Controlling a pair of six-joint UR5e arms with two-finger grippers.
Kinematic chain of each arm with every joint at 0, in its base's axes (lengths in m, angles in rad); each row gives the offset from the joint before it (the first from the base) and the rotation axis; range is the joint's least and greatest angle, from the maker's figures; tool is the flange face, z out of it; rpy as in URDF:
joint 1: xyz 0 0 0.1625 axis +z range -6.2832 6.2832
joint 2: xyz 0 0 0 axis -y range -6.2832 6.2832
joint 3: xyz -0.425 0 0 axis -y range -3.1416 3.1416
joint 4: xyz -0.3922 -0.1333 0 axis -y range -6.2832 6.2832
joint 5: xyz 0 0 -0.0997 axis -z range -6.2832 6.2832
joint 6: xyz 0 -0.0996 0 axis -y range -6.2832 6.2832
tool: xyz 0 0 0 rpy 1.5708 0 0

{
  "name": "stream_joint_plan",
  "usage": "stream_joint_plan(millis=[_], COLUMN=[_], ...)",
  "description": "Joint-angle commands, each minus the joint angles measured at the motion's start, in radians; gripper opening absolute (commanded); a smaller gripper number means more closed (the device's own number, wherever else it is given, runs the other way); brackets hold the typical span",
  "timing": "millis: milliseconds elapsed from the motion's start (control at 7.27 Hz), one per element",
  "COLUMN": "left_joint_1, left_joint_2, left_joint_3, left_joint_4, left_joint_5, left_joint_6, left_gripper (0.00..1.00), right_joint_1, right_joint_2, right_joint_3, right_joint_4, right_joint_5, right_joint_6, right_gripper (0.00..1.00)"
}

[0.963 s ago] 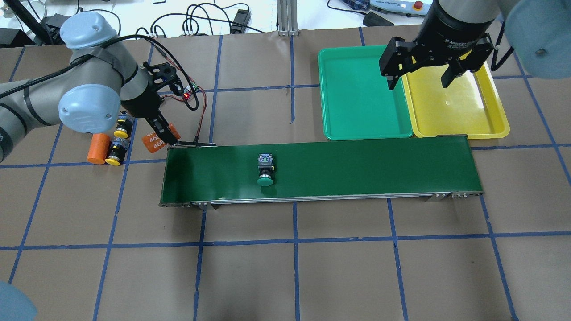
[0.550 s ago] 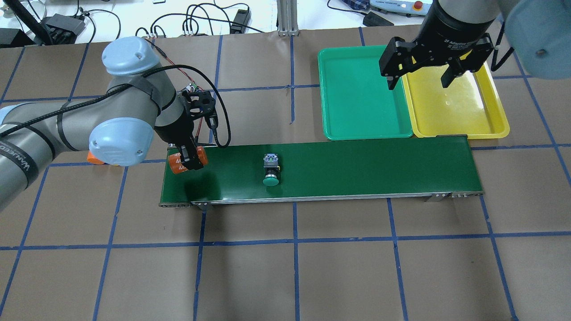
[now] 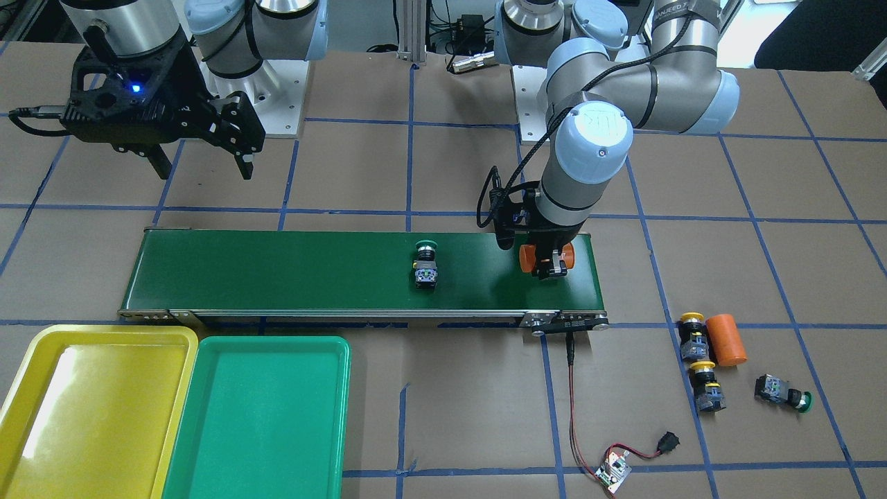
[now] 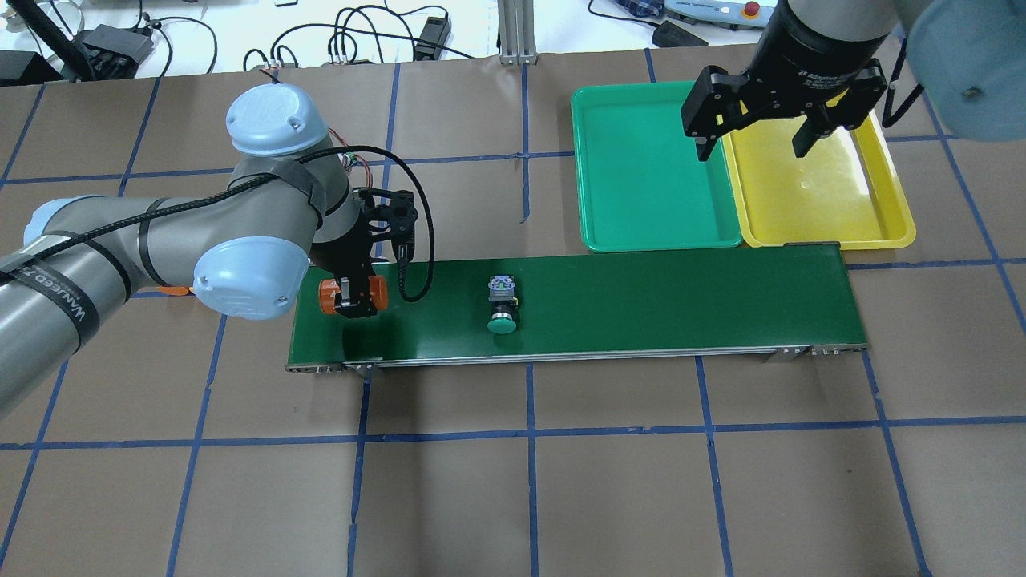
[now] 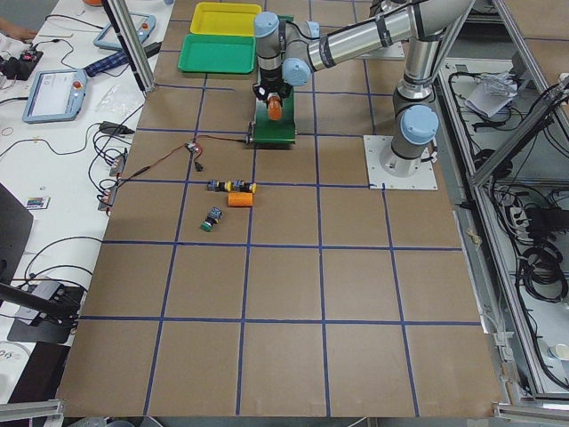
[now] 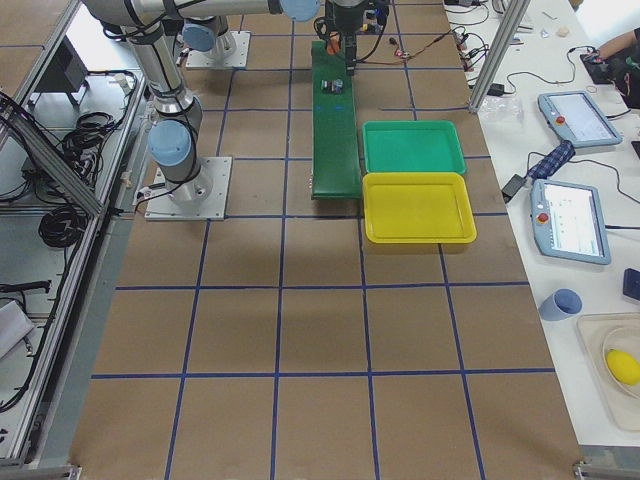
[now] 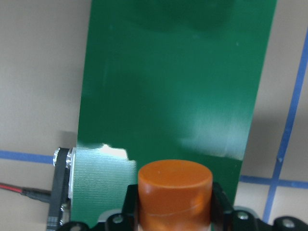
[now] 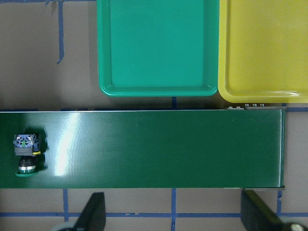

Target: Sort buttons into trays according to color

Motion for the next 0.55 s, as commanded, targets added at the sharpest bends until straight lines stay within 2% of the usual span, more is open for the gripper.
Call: stream_joint_plan(millis=[0,138,275,413], left_joint_1=[0.000,0.001,0.003,0.009], left_joint_2=[-0.018,-0.015,-0.011,0.006], left_joint_3=[-0.038,-0.037,-0.035,-0.003], left_joint_4=[0.059,0.076,0.077,0.070], left_joint_5=[-0.003,-0.007,-0.030,-0.040], left_joint_6=[-0.020,-0.065,-0.104,-0.154], left_gripper=[0.57,0.72,0.80,0.82], right_joint_1=[0.000,0.000,0.000,0.000], right_joint_2=[0.000,0.000,0.000,0.000], right_joint_3=[0.000,0.000,0.000,0.000], right_joint_4=[0.000,0.000,0.000,0.000], right_joint_5=[0.000,0.000,0.000,0.000], right_joint_6=[0.000,0.000,0.000,0.000], right_gripper=[1.00,1.00,1.00,1.00])
